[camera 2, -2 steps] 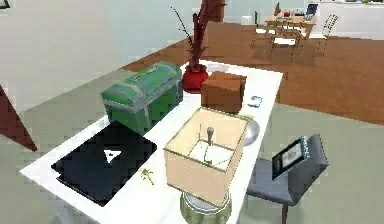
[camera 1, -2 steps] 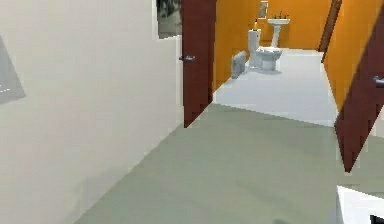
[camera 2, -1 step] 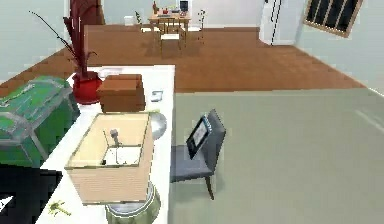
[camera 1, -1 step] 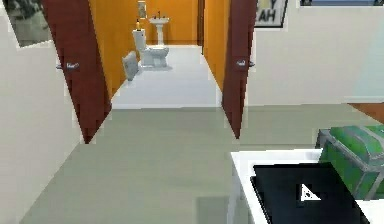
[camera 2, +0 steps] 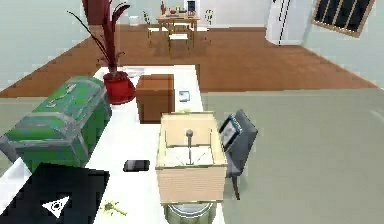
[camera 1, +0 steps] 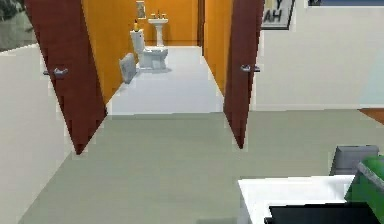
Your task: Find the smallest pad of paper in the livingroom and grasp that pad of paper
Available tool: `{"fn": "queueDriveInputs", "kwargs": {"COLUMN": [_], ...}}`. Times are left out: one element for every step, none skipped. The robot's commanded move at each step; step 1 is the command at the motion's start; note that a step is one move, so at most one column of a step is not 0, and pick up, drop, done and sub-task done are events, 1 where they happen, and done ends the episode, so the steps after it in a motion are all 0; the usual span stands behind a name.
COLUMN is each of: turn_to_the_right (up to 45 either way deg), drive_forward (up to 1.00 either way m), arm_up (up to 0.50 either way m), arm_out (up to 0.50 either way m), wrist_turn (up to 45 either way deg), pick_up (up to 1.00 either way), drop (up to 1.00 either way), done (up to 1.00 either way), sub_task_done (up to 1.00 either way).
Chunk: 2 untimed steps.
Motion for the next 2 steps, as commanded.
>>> {"fn": "queueDriveInputs", "kwargs": {"turn_to_the_right": [45.0, 45.0], "drive_forward": [0.0, 0.0], "arm_up": [0.0, 0.0], "arm_out": [0.0, 0.0], "wrist_turn": [0.0, 0.0], "pick_up": [0.0, 0.0], "drop": [0.0, 0.0], "done": [0.0, 0.0], "sub_task_done": [0.0, 0.0]}}
